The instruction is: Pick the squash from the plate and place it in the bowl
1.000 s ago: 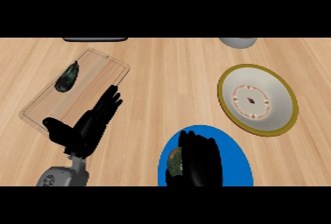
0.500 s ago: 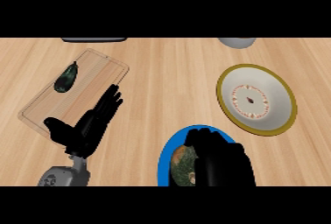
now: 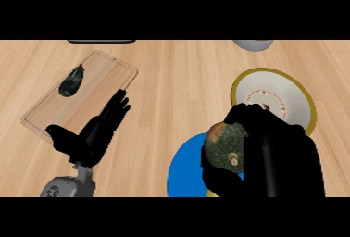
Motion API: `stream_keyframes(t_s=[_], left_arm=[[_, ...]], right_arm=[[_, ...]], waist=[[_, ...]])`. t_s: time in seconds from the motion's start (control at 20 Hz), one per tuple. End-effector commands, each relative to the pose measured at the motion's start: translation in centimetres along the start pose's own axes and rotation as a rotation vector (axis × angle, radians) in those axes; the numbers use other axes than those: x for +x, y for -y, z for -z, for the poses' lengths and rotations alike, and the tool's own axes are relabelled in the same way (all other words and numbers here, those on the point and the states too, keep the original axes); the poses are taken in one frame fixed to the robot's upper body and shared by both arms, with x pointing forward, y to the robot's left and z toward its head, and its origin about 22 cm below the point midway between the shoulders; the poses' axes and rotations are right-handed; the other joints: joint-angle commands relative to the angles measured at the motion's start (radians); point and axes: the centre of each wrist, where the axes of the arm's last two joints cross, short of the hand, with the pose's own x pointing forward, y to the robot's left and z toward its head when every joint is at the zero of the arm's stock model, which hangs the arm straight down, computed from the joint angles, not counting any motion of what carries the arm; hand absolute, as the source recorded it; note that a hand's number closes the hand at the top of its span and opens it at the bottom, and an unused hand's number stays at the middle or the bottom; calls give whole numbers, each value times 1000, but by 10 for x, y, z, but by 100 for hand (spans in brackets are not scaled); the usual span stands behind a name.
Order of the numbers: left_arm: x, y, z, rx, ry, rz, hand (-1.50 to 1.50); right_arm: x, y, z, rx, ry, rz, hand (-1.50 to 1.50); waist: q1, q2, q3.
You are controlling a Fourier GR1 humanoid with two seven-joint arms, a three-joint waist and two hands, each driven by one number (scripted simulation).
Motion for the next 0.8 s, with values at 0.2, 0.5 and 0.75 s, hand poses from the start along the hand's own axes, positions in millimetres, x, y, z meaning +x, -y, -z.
stream_keyframes(t_s=[0.2, 0.5, 0.75], left_arm=[[-8, 0, -7, -8, 13, -7, 0], [1, 0, 8, 1, 8, 10, 0], [-4, 12, -2, -11, 0, -5, 0]], right_arm=[[-43, 19, 56, -6, -162, 32, 150], [-76, -28, 121, -35, -176, 13, 150], [-114, -47, 155, -6, -172, -76, 150]], waist=[[4, 3, 1], [12, 7, 1], [16, 6, 1]])
